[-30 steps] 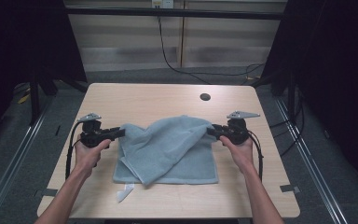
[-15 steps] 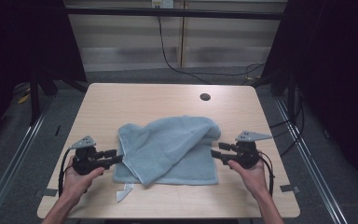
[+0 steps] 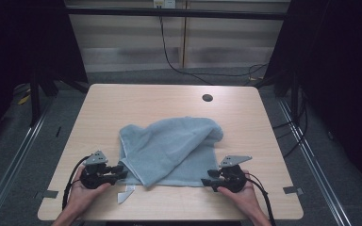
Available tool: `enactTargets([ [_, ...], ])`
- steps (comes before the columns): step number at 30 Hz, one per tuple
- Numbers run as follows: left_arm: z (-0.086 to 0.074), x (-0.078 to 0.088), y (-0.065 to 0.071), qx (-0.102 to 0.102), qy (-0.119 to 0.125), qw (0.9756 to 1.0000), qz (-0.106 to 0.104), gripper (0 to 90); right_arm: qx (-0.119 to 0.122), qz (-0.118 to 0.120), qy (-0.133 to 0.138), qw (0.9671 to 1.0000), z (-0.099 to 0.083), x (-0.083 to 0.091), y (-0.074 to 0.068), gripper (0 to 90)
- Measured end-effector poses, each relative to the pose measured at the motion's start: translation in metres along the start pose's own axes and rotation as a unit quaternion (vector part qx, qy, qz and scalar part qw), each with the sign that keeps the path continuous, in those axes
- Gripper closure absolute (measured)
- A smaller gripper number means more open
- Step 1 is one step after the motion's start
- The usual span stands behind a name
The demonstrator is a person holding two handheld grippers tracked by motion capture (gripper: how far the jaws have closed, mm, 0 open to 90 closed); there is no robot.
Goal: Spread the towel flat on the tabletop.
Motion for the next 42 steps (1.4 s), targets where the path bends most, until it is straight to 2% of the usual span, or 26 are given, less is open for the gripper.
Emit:
enactTargets([
  [5, 0.002, -0.003, -0.007, 0.016, 0.007, 0.9998, -0.005, 69.4, 0.027, -0.007, 0.004, 0.9996, -0.001, -0.002, -0.004, 45.2],
  [7, 0.002, -0.003, -0.006, 0.018, 0.007, 0.9998, -0.002, 69.6, 0.028, -0.004, 0.004, 0.9996, -0.002, -0.003, -0.006, 41.8],
  [8, 0.002, -0.003, -0.006, 0.017, 0.006, 0.9998, 0.0, 69.4, 0.039, -0.007, 0.006, 0.9992, -0.003, -0.003, -0.007, 42.1],
  [10, 0.002, -0.004, -0.006, 0.019, 0.007, 0.9998, -0.003, 69.1, 0.05, -0.017, 0.008, 0.9986, -0.004, -0.004, -0.008, 44.9],
  [12, 0.002, -0.003, -0.007, 0.023, 0.007, 0.9997, -0.007, 69.2, 0.074, -0.04, 0.003, 0.9964, -0.004, -0.005, -0.009, 47.0],
  [14, 0.002, -0.003, -0.007, 0.024, 0.008, 0.9997, -0.007, 69.1, 0.084, -0.053, 0.003, 0.9951, -0.004, -0.005, -0.01, 49.3],
  [15, 0.002, -0.003, -0.007, 0.023, 0.008, 0.9997, -0.007, 68.8, 0.081, -0.053, 0.002, 0.9953, -0.004, -0.005, -0.01, 53.7],
  [17, 0.002, -0.003, -0.006, 0.022, 0.008, 0.9997, -0.008, 67.5, 0.069, -0.063, 0.0, 0.9956, -0.002, -0.002, -0.003, 72.4],
  [19, 0.002, -0.004, -0.005, 0.025, 0.01, 0.9996, -0.01, 67.3, 0.059, -0.058, -0.009, 0.9965, 0.0, -0.001, 0.003, 80.9],
  [20, 0.002, -0.004, -0.005, 0.019, 0.008, 0.9997, -0.009, 66.1, 0.054, -0.058, -0.012, 0.9967, 0.001, -0.001, 0.003, 83.0],
  [22, 0.003, -0.003, -0.005, 0.019, 0.011, 0.9998, -0.004, 65.3, 0.046, -0.039, -0.007, 0.9982, 0.005, 0.002, 0.001, 84.9],
  [24, 0.003, -0.004, -0.005, 0.02, 0.016, 0.9997, -0.002, 64.1, 0.038, -0.01, 0.021, 0.999, 0.012, 0.013, -0.002, 85.2],
  [26, 0.004, -0.003, -0.006, 0.026, 0.024, 0.9994, -0.007, 64.0, 0.031, 0.008, 0.056, 0.9979, 0.022, 0.028, -0.003, 85.3],
  [28, 0.004, -0.004, -0.007, 0.023, 0.021, 0.9995, -0.006, 64.4, 0.028, 0.008, 0.081, 0.9963, 0.034, 0.04, 0.001, 85.2],
  [30, 0.005, -0.003, -0.007, 0.022, 0.025, 0.9994, -0.008, 64.3, 0.022, 0.005, 0.098, 0.9949, 0.047, 0.044, 0.008, 85.2],
  [33, 0.006, -0.001, -0.006, 0.02, 0.031, 0.9992, -0.015, 63.2, 0.018, 0.0, 0.099, 0.995, 0.061, 0.036, 0.019, 85.0],
  [35, 0.006, 0.002, -0.005, 0.019, 0.036, 0.999, -0.017, 61.8, 0.005, 0.003, 0.095, 0.9955, 0.067, 0.026, 0.029, 85.0],
  [38, 0.006, 0.006, -0.003, 0.015, 0.041, 0.9987, -0.026, 58.8, -0.013, 0.002, 0.086, 0.9962, 0.069, 0.009, 0.043, 85.0],
  [40, 0.005, 0.008, -0.003, 0.012, 0.04, 0.9989, -0.022, 57.3, -0.019, 0.002, 0.081, 0.9965, 0.069, 0.003, 0.046, 84.9],
  [42, 0.005, 0.01, 0.0, 0.007, 0.041, 0.9987, -0.028, 57.0, -0.024, 0.001, 0.067, 0.9975, 0.067, -0.01, 0.051, 84.9],
])
Point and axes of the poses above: each handheld gripper's, and its own axes: x roughly backward along the jaws, z roughly out of its top, y roughly to its right, the point moved 5 cm from there along -x, roughly forward along the jaws, and after that the axes turned 9 degrees about -y, right-handed, at the moved point
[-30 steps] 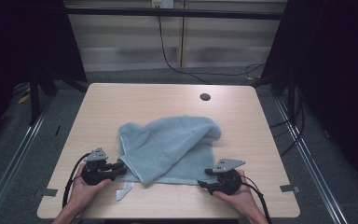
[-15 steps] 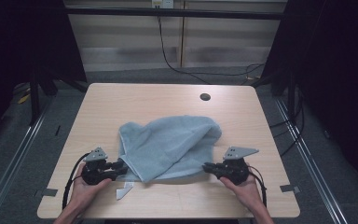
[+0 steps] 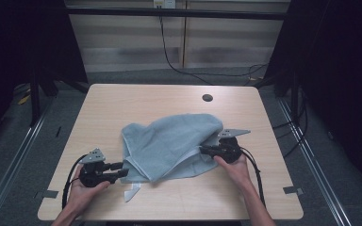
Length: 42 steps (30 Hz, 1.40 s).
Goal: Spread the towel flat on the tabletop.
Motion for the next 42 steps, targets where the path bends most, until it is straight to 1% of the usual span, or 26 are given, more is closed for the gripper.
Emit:
enactTargets([
  [1, -0.003, 0.0, 0.004, -0.012, -0.012, 0.9998, -0.005, 55.5, -0.011, 0.004, -0.01, 0.9999, -0.005, -0.01, 0.002, 84.9],
  [2, -0.003, 0.0, 0.004, -0.012, -0.012, 0.9998, -0.005, 54.7, -0.011, 0.001, -0.017, 0.9998, -0.008, -0.015, 0.003, 84.9],
  [5, -0.007, -0.001, 0.011, -0.031, -0.022, 0.9992, -0.015, 50.9, -0.021, 0.007, -0.02, 0.9996, -0.012, -0.018, 0.004, 85.0],
  [6, -0.008, -0.002, 0.013, -0.031, -0.029, 0.999, -0.017, 50.9, -0.021, 0.007, -0.02, 0.9996, -0.012, -0.018, 0.004, 85.0],
  [9, -0.011, -0.009, 0.012, -0.039, -0.043, 0.9982, -0.01, 48.0, -0.025, 0.012, -0.025, 0.9993, -0.014, -0.02, 0.004, 85.1],
  [12, -0.009, -0.012, 0.011, -0.043, -0.041, 0.9982, -0.005, 47.3, -0.024, 0.011, -0.023, 0.9994, -0.015, -0.02, 0.003, 85.3],
  [13, -0.01, -0.013, 0.013, -0.062, -0.046, 0.9969, 0.014, 54.8, -0.02, 0.011, -0.026, 0.9994, -0.016, -0.02, 0.002, 85.4],
  [14, -0.01, -0.013, 0.013, -0.062, -0.046, 0.9969, 0.014, 57.5, -0.02, 0.011, -0.026, 0.9994, -0.016, -0.02, 0.002, 85.4],
  [15, -0.01, -0.012, 0.013, -0.06, -0.047, 0.9968, 0.026, 64.9, -0.018, 0.015, -0.028, 0.9993, -0.019, -0.018, -0.001, 85.5],
  [16, -0.01, -0.012, 0.012, -0.059, -0.049, 0.9966, 0.029, 64.9, -0.018, 0.015, -0.028, 0.9993, -0.019, -0.018, -0.001, 85.5],
  [17, -0.01, -0.01, 0.011, -0.055, -0.05, 0.9969, 0.026, 76.2, -0.018, 0.019, -0.03, 0.9992, -0.022, -0.016, -0.003, 85.6],
  [18, -0.01, -0.01, 0.011, -0.055, -0.05, 0.9969, 0.026, 79.0, -0.018, 0.019, -0.03, 0.9992, -0.022, -0.016, -0.003, 85.6],
  [21, -0.01, -0.007, 0.011, -0.036, -0.041, 0.9985, 0.001, 83.0, -0.016, 0.022, -0.034, 0.999, -0.026, -0.013, -0.009, 85.6],
  [22, -0.009, -0.005, 0.011, -0.03, -0.035, 0.9989, -0.013, 87.2, -0.014, 0.023, -0.039, 0.9989, -0.027, -0.012, -0.011, 85.6],
  [23, -0.009, 0.0, 0.013, -0.025, -0.022, 0.9991, -0.027, 87.5, -0.008, 0.025, -0.046, 0.9986, -0.031, -0.009, -0.016, 85.6],
  [24, -0.01, 0.001, 0.014, -0.028, -0.025, 0.9989, -0.027, 87.6, -0.007, 0.027, -0.049, 0.9984, -0.033, -0.007, -0.019, 85.7],
  [27, -0.012, 0.002, 0.019, -0.02, -0.019, 0.9982, -0.054, 87.7, 0.003, 0.029, -0.058, 0.9979, -0.04, -0.001, -0.025, 85.7],
  [31, -0.013, 0.004, 0.025, -0.022, -0.017, 0.9971, -0.071, 87.8, 0.012, 0.035, -0.073, 0.9967, -0.048, 0.008, -0.033, 85.7],
  [34, -0.013, 0.008, 0.03, -0.023, -0.009, 0.9975, -0.066, 87.8, 0.01, 0.043, -0.077, 0.9961, -0.054, 0.014, -0.038, 85.8],
  [35, -0.009, 0.012, 0.034, -0.021, 0.007, 0.9974, -0.069, 87.9, 0.017, 0.029, -0.073, 0.9968, -0.055, 0.023, -0.041, 86.1],
  [36, -0.009, 0.012, 0.034, -0.021, 0.007, 0.9974, -0.069, 87.9, 0.017, 0.029, -0.073, 0.9968, -0.055, 0.023, -0.041, 86.1],
  [38, -0.001, 0.017, 0.034, -0.015, 0.026, 0.9975, -0.064, 87.9, 0.016, 0.031, -0.048, 0.9983, -0.049, 0.032, -0.041, 86.3],
  [39, 0.009, 0.021, 0.032, -0.012, 0.042, 0.9972, -0.061, 88.0, 0.014, 0.025, -0.02, 0.9994, -0.038, 0.044, -0.039, 86.4],
  [40, 0.015, 0.024, 0.028, -0.009, 0.052, 0.9975, -0.048, 88.0, 0.015, 0.019, -0.009, 0.9997, -0.031, 0.05, -0.037, 86.4],
  [41, 0.015, 0.024, 0.028, -0.009, 0.052, 0.9975, -0.048, 87.9, 0.015, 0.019, -0.009, 0.9997, -0.031, 0.05, -0.037, 86.4],
  [42, 0.031, 0.031, 0.02, -0.001, 0.072, 0.997, -0.03, 88.0, 0.017, 0.011, 0.015, 0.9997, -0.015, 0.062, -0.032, 86.4],
])
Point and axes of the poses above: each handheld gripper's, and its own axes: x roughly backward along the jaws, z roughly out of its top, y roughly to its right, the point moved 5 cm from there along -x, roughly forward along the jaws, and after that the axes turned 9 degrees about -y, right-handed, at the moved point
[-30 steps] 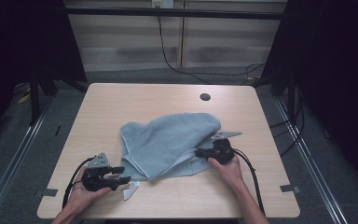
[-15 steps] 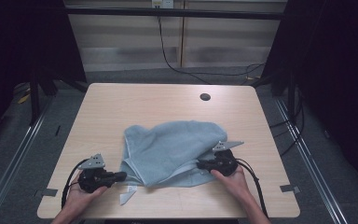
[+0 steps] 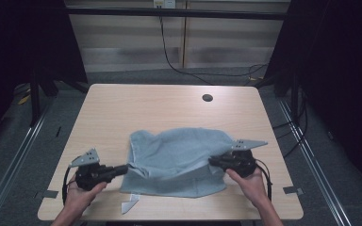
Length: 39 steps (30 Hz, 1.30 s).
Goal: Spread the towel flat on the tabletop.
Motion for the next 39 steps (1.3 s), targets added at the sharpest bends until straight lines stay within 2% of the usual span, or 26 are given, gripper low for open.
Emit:
enactTargets([
  [1, 0.0, 0.0, 0.0, 0.0, 0.0, 1.0, 0.0, 88.0, 0.0, 0.0, 0.0, 1.0, 0.0, 0.0, 0.0, 86.4],
  [2, 0.02, 0.006, -0.004, 0.001, 0.025, 0.9996, 0.013, 88.0, 0.005, -0.012, 0.03, 0.9995, 0.022, 0.014, 0.005, 86.4],
  [3, 0.02, 0.006, -0.004, 0.001, 0.025, 0.9996, 0.013, 88.0, 0.005, -0.012, 0.03, 0.9995, 0.022, 0.014, 0.005, 86.4],
  [6, 0.062, 0.018, -0.01, -0.013, 0.053, 0.9983, 0.019, 88.0, 0.014, -0.029, 0.07, 0.9971, 0.06, 0.036, 0.013, 86.4],
  [7, 0.062, 0.018, -0.01, -0.013, 0.053, 0.9983, 0.019, 88.0, 0.014, -0.029, 0.07, 0.9971, 0.06, 0.036, 0.013, 86.4],
  [10, 0.102, 0.03, -0.024, -0.001, 0.09, 0.9956, 0.025, 88.0, 0.01, -0.04, 0.109, 0.9932, 0.098, 0.052, 0.029, 86.3],
  [11, 0.102, 0.03, -0.024, -0.001, 0.09, 0.9956, 0.025, 88.0, 0.01, -0.04, 0.109, 0.9932, 0.098, 0.052, 0.029, 86.3],
  [12, 0.115, 0.031, -0.028, -0.002, 0.098, 0.9946, 0.034, 88.0, 0.013, -0.05, 0.116, 0.9919, 0.116, 0.053, 0.036, 86.3],
  [14, 0.132, 0.03, -0.036, 0.002, 0.098, 0.9941, 0.046, 88.0, 0.014, -0.055, 0.118, 0.9914, 0.123, 0.053, 0.039, 86.4],
  [16, 0.162, 0.029, -0.053, 0.015, 0.122, 0.9909, 0.053, 87.9, 0.009, -0.078, 0.124, 0.9891, 0.153, 0.053, 0.055, 86.2],
  [18, 0.17, 0.026, -0.06, 0.026, 0.131, 0.9896, 0.052, 86.9, 0.002, -0.081, 0.128, 0.9885, 0.163, 0.052, 0.062, 86.0],
  [19, 0.178, 0.014, -0.077, 0.043, 0.118, 0.9871, 0.1, 82.8, -0.011, -0.105, 0.124, 0.9867, 0.178, 0.045, 0.077, 79.0],
  [20, 0.178, 0.014, -0.077, 0.043, 0.118, 0.9871, 0.1, 75.0, -0.011, -0.105, 0.124, 0.9867, 0.178, 0.045, 0.077, 79.0],
  [21, 0.169, 0.0, -0.093, 0.095, 0.113, 0.9844, 0.096, 65.0, -0.026, -0.13, 0.102, 0.9859, 0.181, 0.031, 0.09, 61.3],
  [22, 0.169, 0.0, -0.093, 0.095, 0.113, 0.9844, 0.096, 63.7, -0.026, -0.13, 0.102, 0.9859, 0.181, 0.031, 0.09, 61.3],
  [23, 0.151, -0.01, -0.1, 0.1, 0.099, 0.9844, 0.106, 63.3, -0.037, -0.137, 0.068, 0.9876, 0.167, 0.011, 0.098, 57.1],
  [24, 0.141, -0.014, -0.101, 0.103, 0.091, 0.9861, 0.094, 64.0, -0.038, -0.141, 0.063, 0.9872, 0.161, 0.006, 0.1, 53.6],
  [26, 0.132, -0.019, -0.101, 0.1, 0.079, 0.9876, 0.092, 63.6, -0.038, -0.14, 0.056, 0.9879, 0.152, -0.001, 0.101, 52.0],
  [29, 0.105, -0.027, -0.097, 0.095, 0.057, 0.9915, 0.068, 62.1, -0.034, -0.1, 0.041, 0.9936, 0.118, -0.015, 0.091, 50.1],
  [31, 0.099, -0.029, -0.094, 0.089, 0.048, 0.9929, 0.063, 62.1, -0.032, -0.089, 0.037, 0.9948, 0.11, -0.017, 0.086, 50.6],
  [32, 0.093, -0.03, -0.091, 0.077, 0.033, 0.9939, 0.071, 61.7, -0.027, -0.085, 0.023, 0.9957, 0.095, -0.018, 0.077, 52.6],
  [33, 0.088, -0.031, -0.087, 0.07, 0.03, 0.9951, 0.062, 61.7, -0.027, -0.085, 0.023, 0.9957, 0.095, -0.018, 0.077, 52.6],
  [34, 0.08, -0.031, -0.08, 0.066, 0.027, 0.9964, 0.045, 62.7, -0.029, -0.061, 0.025, 0.9974, 0.079, -0.018, 0.067, 54.5],
  [35, 0.068, -0.032, -0.069, 0.052, 0.021, 0.9977, 0.038, 62.7, -0.029, -0.06, 0.026, 0.9974, 0.074, -0.017, 0.064, 56.0],
  [36, 0.068, -0.032, -0.069, 0.052, 0.021, 0.9977, 0.038, 62.7, -0.029, -0.06, 0.026, 0.9974, 0.074, -0.017, 0.064, 56.0],
  [39, 0.045, -0.037, -0.054, 0.038, -0.011, 0.9991, 0.015, 64.3, -0.019, -0.034, -0.004, 0.9992, 0.042, -0.024, 0.044, 57.4],
])
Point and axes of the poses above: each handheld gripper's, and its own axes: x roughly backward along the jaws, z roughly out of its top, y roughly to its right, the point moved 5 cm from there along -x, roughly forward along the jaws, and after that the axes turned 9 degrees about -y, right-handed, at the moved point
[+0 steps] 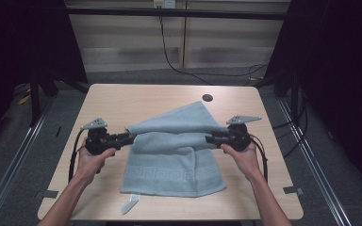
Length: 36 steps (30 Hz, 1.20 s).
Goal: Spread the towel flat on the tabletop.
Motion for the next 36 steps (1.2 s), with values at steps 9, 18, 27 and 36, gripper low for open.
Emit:
enactTargets([
  [9, -0.053, -0.029, 0.01, -0.029, -0.078, 0.9965, 0.009, 52.7, 0.018, 0.028, -0.071, 0.9969, -0.051, -0.026, -0.019, 43.3],
  [18, -0.057, -0.034, -0.002, -0.012, -0.073, 0.9972, 0.014, 47.9, 0.023, -0.014, -0.066, 0.9975, -0.059, -0.044, -0.008, 37.7],
  [27, -0.064, -0.033, 0.011, -0.072, -0.092, 0.9914, 0.059, 68.4, 0.077, -0.062, -0.069, 0.9927, -0.066, -0.044, -0.018, 42.0],
  [36, -0.069, -0.026, 0.014, -0.032, -0.096, 0.9947, 0.02, 86.9, 0.036, -0.018, -0.086, 0.9955, -0.073, -0.031, -0.018, 84.7],
])
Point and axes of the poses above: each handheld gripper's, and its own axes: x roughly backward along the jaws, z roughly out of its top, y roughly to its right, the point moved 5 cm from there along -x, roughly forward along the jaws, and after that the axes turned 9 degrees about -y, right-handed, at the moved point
